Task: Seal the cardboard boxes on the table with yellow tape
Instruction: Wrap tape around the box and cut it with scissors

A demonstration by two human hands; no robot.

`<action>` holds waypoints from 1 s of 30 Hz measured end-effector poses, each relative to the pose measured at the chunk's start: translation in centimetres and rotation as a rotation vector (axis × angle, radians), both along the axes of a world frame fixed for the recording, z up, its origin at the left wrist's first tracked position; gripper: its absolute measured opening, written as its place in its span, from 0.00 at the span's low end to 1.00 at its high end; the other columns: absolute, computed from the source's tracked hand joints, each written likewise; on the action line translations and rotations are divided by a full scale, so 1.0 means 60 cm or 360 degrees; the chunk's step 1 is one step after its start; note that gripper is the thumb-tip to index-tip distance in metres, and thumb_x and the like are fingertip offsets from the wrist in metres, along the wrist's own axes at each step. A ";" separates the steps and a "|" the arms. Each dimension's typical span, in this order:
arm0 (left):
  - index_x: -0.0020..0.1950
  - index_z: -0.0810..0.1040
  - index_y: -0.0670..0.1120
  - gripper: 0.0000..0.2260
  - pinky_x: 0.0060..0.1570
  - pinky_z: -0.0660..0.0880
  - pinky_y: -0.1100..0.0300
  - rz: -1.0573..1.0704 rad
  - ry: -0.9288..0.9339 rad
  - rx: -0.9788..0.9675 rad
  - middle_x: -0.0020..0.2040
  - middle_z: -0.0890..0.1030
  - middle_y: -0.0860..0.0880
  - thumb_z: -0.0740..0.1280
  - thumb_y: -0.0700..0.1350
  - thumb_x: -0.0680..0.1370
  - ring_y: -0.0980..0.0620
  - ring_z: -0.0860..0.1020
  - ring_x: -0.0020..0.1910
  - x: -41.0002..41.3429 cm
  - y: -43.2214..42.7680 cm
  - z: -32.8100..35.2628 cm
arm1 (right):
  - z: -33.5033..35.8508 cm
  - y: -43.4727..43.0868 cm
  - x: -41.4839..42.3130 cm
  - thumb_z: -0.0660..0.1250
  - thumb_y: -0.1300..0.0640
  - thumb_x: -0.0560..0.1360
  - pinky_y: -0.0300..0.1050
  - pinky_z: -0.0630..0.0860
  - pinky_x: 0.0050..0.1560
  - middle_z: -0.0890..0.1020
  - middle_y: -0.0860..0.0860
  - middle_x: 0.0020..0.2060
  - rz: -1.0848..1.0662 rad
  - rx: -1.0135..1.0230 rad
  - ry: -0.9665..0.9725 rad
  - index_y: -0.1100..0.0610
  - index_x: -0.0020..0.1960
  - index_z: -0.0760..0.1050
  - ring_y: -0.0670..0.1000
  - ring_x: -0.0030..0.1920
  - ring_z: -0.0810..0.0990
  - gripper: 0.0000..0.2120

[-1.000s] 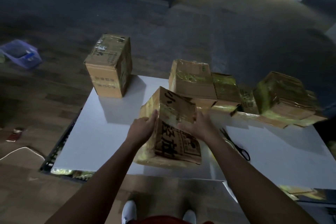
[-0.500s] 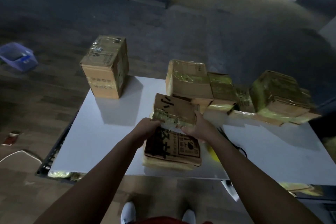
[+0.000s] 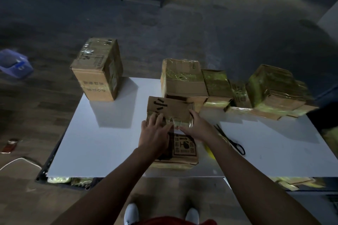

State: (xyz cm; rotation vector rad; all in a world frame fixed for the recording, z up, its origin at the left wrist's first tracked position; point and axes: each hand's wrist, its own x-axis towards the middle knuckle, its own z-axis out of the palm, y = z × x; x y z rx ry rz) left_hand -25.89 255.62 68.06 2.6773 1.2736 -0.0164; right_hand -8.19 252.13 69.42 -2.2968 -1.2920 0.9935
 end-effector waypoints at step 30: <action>0.60 0.72 0.40 0.12 0.44 0.64 0.58 -0.0137 -0.0446 -0.0434 0.56 0.75 0.42 0.60 0.41 0.78 0.44 0.72 0.57 0.281 -0.131 0.020 | -0.071 -0.146 0.223 0.61 0.60 0.76 0.53 0.77 0.49 0.81 0.64 0.44 -0.0185 -0.0168 0.0027 0.65 0.43 0.76 0.62 0.47 0.80 0.09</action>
